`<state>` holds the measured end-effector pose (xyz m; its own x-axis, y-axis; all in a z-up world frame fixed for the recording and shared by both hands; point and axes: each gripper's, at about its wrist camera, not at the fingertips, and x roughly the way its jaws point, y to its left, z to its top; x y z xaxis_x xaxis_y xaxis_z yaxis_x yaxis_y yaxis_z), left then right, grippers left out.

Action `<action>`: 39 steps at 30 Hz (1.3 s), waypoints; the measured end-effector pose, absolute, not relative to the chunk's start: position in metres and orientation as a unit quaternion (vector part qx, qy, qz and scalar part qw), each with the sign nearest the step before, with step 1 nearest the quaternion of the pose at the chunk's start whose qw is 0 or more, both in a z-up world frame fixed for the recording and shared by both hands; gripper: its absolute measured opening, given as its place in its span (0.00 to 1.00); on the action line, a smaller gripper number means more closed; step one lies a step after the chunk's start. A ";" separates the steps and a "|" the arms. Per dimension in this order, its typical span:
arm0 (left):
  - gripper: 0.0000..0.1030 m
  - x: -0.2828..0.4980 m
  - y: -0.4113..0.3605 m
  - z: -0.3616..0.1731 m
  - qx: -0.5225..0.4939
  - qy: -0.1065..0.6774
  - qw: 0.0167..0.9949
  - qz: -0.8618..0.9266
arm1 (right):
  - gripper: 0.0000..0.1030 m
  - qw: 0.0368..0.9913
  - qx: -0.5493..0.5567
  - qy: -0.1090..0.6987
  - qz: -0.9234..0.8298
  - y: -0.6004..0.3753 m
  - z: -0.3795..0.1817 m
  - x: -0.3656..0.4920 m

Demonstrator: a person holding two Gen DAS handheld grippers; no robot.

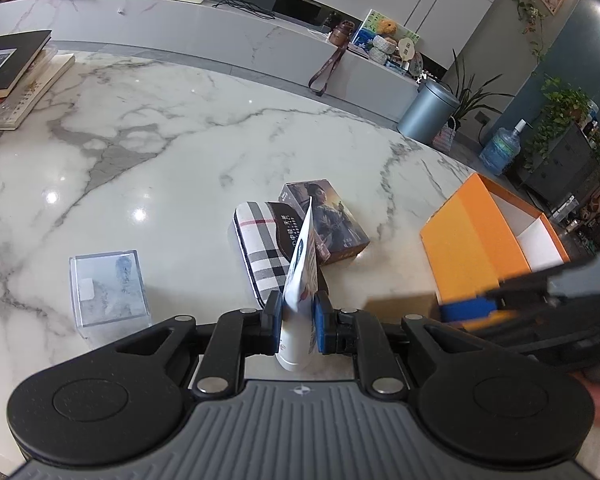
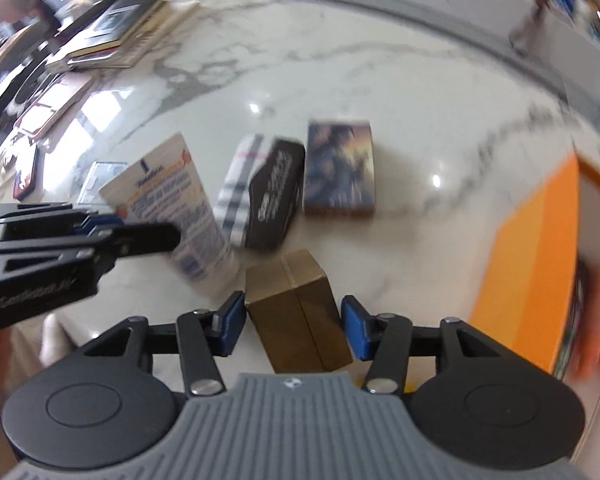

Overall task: Organize rigid objects
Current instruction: 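Grasp the small brown cardboard box with the right gripper while the left holds the tube, then carry the white tube and brown box over the orange box with both tools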

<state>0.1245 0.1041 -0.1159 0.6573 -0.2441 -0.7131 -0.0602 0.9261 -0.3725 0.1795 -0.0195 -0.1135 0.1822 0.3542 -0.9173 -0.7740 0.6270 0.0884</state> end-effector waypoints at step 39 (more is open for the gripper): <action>0.17 0.122 -0.061 0.005 -0.096 0.329 0.915 -0.212 | 0.45 0.849 0.144 0.418 0.288 -0.245 -0.030 0.142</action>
<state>0.1225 -0.0611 0.0051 0.6931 -0.4516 -0.5618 0.3251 0.8915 -0.3156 0.1420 -0.2449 -0.0303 0.4844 0.6102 -0.6269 -0.3686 0.7922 0.4863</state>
